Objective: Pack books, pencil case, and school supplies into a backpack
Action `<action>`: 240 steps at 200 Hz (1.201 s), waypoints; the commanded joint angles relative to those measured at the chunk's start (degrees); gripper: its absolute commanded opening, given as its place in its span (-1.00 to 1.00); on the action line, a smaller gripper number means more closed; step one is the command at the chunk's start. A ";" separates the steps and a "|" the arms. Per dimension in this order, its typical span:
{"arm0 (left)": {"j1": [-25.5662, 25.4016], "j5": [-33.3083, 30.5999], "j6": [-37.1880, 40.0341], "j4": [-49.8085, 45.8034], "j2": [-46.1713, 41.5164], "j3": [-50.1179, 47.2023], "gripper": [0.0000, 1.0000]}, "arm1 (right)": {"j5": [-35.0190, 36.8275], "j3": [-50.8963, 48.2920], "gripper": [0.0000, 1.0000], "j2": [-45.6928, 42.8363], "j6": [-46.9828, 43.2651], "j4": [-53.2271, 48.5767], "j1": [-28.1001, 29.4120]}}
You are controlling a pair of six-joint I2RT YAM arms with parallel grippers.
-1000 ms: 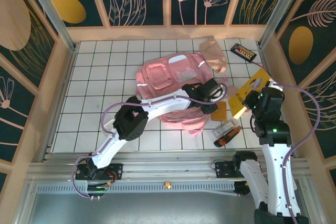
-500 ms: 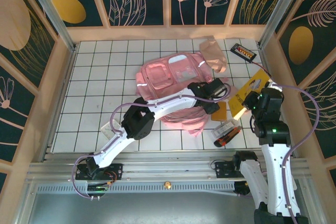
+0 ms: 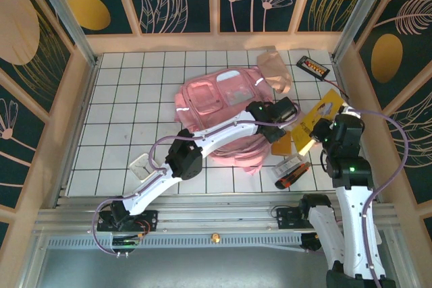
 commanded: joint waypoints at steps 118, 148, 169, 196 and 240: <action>-0.07 -9.66 -2.50 -4.95 -11.98 10.97 -1.00 | -36.48 -13.31 -1.00 1.41 25.20 22.04 -2.40; -0.12 -8.99 -2.65 -4.91 -12.20 11.46 -1.00 | -38.04 -20.14 -1.00 2.66 31.16 34.11 -1.40; -0.18 -8.44 -2.73 -4.92 -11.79 11.46 -1.00 | -35.31 -21.96 -1.00 5.94 31.49 40.38 1.37; -0.02 -8.74 -2.84 -4.77 -11.22 12.06 -1.00 | -34.06 -23.40 -1.00 13.81 33.10 50.74 6.11; 0.98 -7.78 -3.98 -4.56 -11.35 13.65 -1.00 | -30.77 -20.29 -1.00 29.27 33.32 63.37 12.25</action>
